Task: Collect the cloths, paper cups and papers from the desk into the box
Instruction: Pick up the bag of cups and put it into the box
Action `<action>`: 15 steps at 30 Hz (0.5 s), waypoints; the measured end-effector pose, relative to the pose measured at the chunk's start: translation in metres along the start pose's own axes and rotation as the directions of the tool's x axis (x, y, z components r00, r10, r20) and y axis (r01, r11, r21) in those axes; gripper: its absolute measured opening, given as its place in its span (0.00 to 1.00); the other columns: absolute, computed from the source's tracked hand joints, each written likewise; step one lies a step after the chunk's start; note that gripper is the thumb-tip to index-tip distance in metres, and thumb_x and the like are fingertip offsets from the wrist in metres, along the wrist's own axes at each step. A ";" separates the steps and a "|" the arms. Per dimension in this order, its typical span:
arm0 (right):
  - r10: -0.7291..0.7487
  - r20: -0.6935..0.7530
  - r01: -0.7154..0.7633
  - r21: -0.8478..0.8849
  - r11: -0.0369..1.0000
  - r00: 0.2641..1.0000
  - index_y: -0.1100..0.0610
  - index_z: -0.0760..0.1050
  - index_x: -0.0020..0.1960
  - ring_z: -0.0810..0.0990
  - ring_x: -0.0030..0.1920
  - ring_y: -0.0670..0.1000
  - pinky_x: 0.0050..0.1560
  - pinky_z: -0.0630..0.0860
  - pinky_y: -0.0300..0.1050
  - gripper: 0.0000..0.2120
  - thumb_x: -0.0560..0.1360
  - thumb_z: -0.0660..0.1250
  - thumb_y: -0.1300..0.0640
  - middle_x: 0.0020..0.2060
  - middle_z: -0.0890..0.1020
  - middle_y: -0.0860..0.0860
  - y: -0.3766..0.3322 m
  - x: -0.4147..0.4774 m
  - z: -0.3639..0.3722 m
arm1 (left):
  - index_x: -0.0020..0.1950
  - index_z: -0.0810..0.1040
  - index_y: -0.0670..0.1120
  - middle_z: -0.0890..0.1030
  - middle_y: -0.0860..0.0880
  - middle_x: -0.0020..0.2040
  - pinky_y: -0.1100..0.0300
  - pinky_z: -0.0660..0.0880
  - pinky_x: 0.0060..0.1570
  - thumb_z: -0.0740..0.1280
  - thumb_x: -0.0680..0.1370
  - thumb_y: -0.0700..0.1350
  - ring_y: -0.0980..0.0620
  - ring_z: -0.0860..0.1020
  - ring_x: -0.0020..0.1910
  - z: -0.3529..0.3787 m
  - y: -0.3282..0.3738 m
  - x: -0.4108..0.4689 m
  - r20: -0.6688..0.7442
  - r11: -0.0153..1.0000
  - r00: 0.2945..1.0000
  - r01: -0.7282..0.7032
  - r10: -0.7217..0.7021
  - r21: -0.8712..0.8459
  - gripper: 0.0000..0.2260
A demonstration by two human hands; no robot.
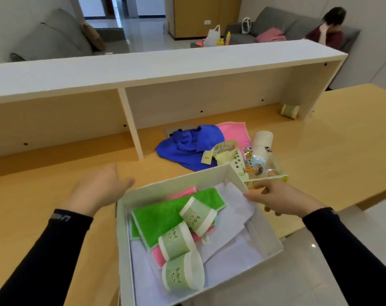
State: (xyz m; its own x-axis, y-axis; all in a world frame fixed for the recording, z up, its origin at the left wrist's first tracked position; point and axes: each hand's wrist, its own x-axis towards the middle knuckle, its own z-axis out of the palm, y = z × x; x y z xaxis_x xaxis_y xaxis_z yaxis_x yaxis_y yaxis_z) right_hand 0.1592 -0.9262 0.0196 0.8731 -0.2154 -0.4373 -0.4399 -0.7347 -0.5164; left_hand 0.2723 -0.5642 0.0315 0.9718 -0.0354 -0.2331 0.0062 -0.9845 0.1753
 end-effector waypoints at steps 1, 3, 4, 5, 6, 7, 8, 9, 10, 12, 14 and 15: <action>0.007 -0.060 -0.003 0.065 0.998 0.998 0.46 0.70 0.54 0.80 0.37 0.46 0.31 0.72 0.39 0.20 0.69 0.64 0.35 0.42 0.81 0.46 0.001 0.006 -0.010 | 0.71 0.65 0.44 0.78 0.41 0.63 0.52 0.72 0.52 0.61 0.75 0.60 0.40 0.75 0.60 -0.008 0.013 0.013 -0.083 0.997 0.996 -0.049 0.045 -0.056 0.30; 0.027 -0.244 0.019 0.185 0.982 0.969 0.50 0.71 0.58 0.81 0.41 0.49 0.37 0.73 0.42 0.20 0.71 0.64 0.40 0.45 0.81 0.49 0.006 0.022 -0.026 | 0.68 0.69 0.46 0.80 0.44 0.59 0.54 0.70 0.48 0.62 0.75 0.58 0.41 0.76 0.58 -0.016 0.047 0.032 -0.177 0.970 0.970 -0.195 0.169 -0.145 0.26; 0.048 -0.329 0.028 0.223 0.974 0.943 0.53 0.71 0.61 0.81 0.43 0.51 0.40 0.74 0.45 0.20 0.73 0.64 0.43 0.48 0.81 0.51 0.011 0.030 -0.032 | 0.67 0.70 0.46 0.81 0.44 0.58 0.55 0.70 0.48 0.62 0.75 0.57 0.42 0.77 0.57 -0.016 0.066 0.039 -0.179 0.953 0.958 -0.255 0.225 -0.165 0.24; 0.068 -0.393 0.032 0.243 0.969 0.917 0.55 0.71 0.64 0.80 0.46 0.53 0.44 0.74 0.46 0.21 0.74 0.64 0.47 0.52 0.80 0.53 0.017 0.038 -0.037 | 0.65 0.72 0.47 0.81 0.45 0.56 0.55 0.70 0.48 0.62 0.75 0.56 0.43 0.77 0.56 -0.014 0.086 0.045 -0.160 0.936 0.948 -0.301 0.274 -0.181 0.22; 0.086 -0.436 0.032 0.256 0.966 0.896 0.56 0.70 0.65 0.79 0.48 0.54 0.46 0.74 0.47 0.20 0.75 0.63 0.50 0.55 0.79 0.55 0.024 0.046 -0.042 | 0.63 0.74 0.47 0.82 0.46 0.54 0.55 0.71 0.48 0.63 0.75 0.55 0.44 0.77 0.54 -0.009 0.106 0.050 -0.127 0.919 0.939 -0.340 0.320 -0.198 0.20; 0.099 -0.460 0.031 0.266 0.963 0.883 0.56 0.70 0.66 0.77 0.49 0.53 0.47 0.73 0.47 0.20 0.76 0.63 0.52 0.58 0.78 0.56 0.030 0.054 -0.046 | 0.60 0.75 0.47 0.82 0.46 0.52 0.55 0.71 0.48 0.63 0.75 0.54 0.45 0.77 0.51 -0.004 0.124 0.053 -0.075 0.904 0.930 -0.367 0.359 -0.220 0.18; 0.109 -0.469 0.029 0.277 0.960 0.876 0.56 0.69 0.67 0.76 0.51 0.52 0.48 0.72 0.46 0.20 0.76 0.63 0.53 0.60 0.77 0.56 0.036 0.061 -0.050 | 0.56 0.76 0.47 0.81 0.47 0.49 0.55 0.71 0.46 0.63 0.75 0.54 0.47 0.76 0.47 0.003 0.141 0.057 -0.013 0.892 0.921 -0.381 0.390 -0.242 0.15; 0.119 -0.469 0.024 0.288 0.957 0.875 0.56 0.69 0.67 0.75 0.52 0.51 0.48 0.71 0.46 0.20 0.76 0.64 0.54 0.62 0.75 0.56 0.041 0.069 -0.054 | 0.51 0.75 0.47 0.79 0.47 0.46 0.55 0.70 0.44 0.63 0.75 0.54 0.48 0.74 0.43 0.010 0.156 0.061 0.056 0.887 0.912 -0.380 0.407 -0.261 0.12; 0.126 -0.463 0.019 0.295 0.955 0.877 0.56 0.69 0.67 0.75 0.53 0.51 0.49 0.71 0.45 0.21 0.76 0.64 0.54 0.64 0.75 0.56 0.046 0.078 -0.058 | 0.47 0.73 0.48 0.77 0.46 0.43 0.55 0.69 0.41 0.63 0.75 0.53 0.49 0.72 0.40 0.019 0.169 0.066 0.122 0.886 0.901 -0.370 0.416 -0.280 0.09; 0.113 -0.446 0.016 0.275 0.961 0.888 0.57 0.68 0.68 0.76 0.57 0.52 0.51 0.71 0.45 0.22 0.75 0.64 0.54 0.65 0.74 0.56 0.053 0.097 -0.067 | 0.44 0.71 0.46 0.74 0.45 0.40 0.56 0.67 0.35 0.63 0.75 0.52 0.48 0.71 0.35 0.035 0.190 0.073 0.243 0.887 0.877 -0.332 0.415 -0.320 0.09; 0.079 -0.414 0.025 0.241 0.970 0.907 0.56 0.68 0.68 0.75 0.59 0.53 0.55 0.71 0.47 0.22 0.75 0.64 0.53 0.65 0.74 0.56 0.056 0.119 -0.076 | 0.45 0.74 0.44 0.75 0.44 0.40 0.58 0.71 0.32 0.63 0.75 0.51 0.48 0.74 0.36 0.048 0.206 0.082 0.329 0.893 0.857 -0.278 0.396 -0.353 0.10; 0.060 -0.392 0.035 0.230 0.972 0.918 0.56 0.68 0.68 0.75 0.60 0.53 0.56 0.71 0.47 0.22 0.75 0.64 0.52 0.65 0.74 0.55 0.058 0.130 -0.079 | 0.45 0.75 0.43 0.75 0.43 0.41 0.59 0.74 0.32 0.63 0.75 0.50 0.48 0.76 0.37 0.052 0.212 0.086 0.365 0.899 0.850 -0.245 0.379 -0.364 0.10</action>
State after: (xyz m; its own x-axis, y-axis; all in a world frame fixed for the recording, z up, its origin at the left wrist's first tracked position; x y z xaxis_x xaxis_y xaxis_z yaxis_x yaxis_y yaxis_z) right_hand 0.2641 -1.0473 -0.0088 0.8572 -0.4945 -0.1436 -0.4460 -0.5737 -0.6869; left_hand 0.3447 -0.7849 -0.0011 0.7428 -0.4662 -0.4805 -0.1465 -0.8135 0.5628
